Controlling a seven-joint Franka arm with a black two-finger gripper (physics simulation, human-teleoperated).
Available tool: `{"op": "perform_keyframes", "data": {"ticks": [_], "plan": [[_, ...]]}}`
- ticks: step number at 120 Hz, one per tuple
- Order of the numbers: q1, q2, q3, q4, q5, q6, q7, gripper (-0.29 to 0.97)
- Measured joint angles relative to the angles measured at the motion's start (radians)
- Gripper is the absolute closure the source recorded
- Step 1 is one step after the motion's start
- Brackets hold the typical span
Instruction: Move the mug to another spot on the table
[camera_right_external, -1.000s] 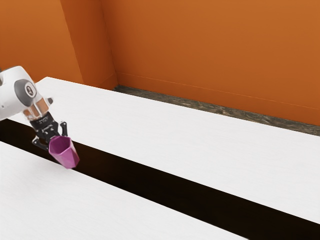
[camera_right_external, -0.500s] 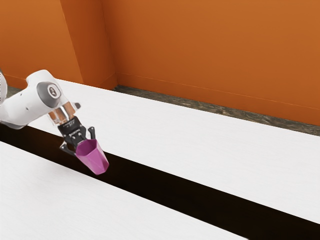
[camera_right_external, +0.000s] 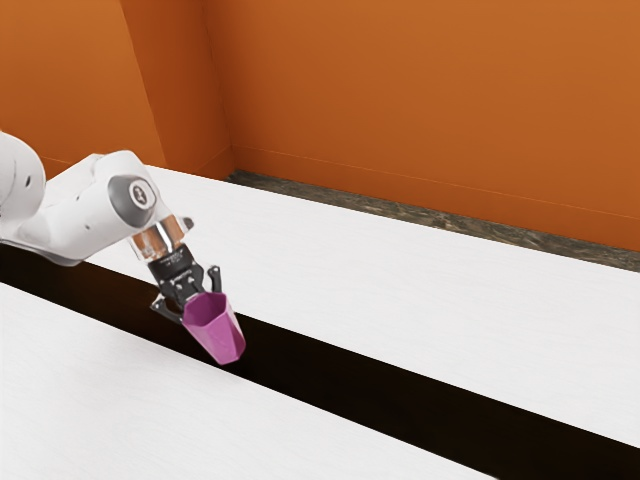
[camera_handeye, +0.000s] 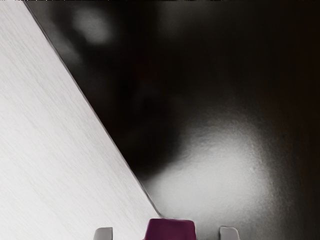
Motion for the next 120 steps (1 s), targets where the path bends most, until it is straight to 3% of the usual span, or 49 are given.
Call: {"op": "perform_keyframes", "data": {"ticks": [120], "plan": [[0.005,0.167,-0.04,0.157,0.001,0.008,-0.143,0.58]]}}
